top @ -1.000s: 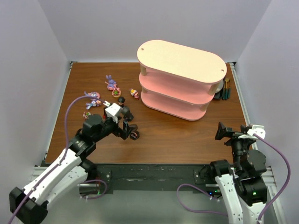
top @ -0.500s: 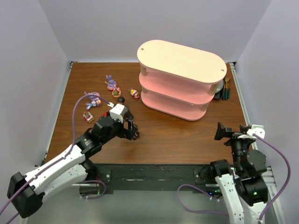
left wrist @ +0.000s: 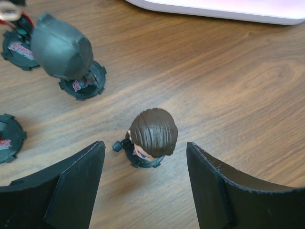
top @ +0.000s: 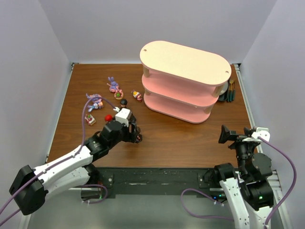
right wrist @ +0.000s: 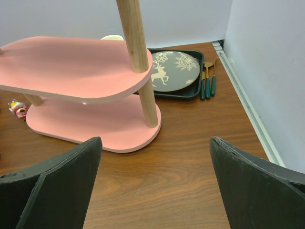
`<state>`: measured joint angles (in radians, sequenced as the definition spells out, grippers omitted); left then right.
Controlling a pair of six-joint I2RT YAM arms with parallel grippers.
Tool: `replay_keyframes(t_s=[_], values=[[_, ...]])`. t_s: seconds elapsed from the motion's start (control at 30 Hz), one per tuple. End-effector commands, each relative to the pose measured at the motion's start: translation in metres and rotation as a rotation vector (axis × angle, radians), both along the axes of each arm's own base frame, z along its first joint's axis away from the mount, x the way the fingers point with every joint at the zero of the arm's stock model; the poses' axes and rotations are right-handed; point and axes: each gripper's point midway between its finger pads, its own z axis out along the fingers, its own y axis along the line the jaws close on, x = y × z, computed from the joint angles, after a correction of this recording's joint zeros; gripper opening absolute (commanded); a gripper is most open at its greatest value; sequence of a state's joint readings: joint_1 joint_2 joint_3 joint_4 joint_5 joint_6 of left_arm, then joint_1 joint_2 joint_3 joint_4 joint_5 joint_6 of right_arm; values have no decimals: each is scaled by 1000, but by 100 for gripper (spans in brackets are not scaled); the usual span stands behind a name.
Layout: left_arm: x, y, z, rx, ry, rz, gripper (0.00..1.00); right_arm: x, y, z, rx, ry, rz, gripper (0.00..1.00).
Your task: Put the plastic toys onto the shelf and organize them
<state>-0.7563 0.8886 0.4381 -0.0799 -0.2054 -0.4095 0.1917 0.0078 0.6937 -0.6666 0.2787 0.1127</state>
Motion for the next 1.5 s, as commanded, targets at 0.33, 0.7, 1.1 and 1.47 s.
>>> replay_keyframes(t_s=[0.33,0.7,1.1,1.47], values=[[2,-7,-1,-107,-153,-23,73,-6,-2,11,11,-50,-5,99],[1,-10,-12,-112,-181,-57,73,-6,-2,10,11,-47,-4,99],[8,-13,-16,-102,-214,-56,68,-6,-3,11,15,-50,-8,99],[9,-13,-8,-121,-248,-56,45,-6,-4,11,19,-49,-16,99]])
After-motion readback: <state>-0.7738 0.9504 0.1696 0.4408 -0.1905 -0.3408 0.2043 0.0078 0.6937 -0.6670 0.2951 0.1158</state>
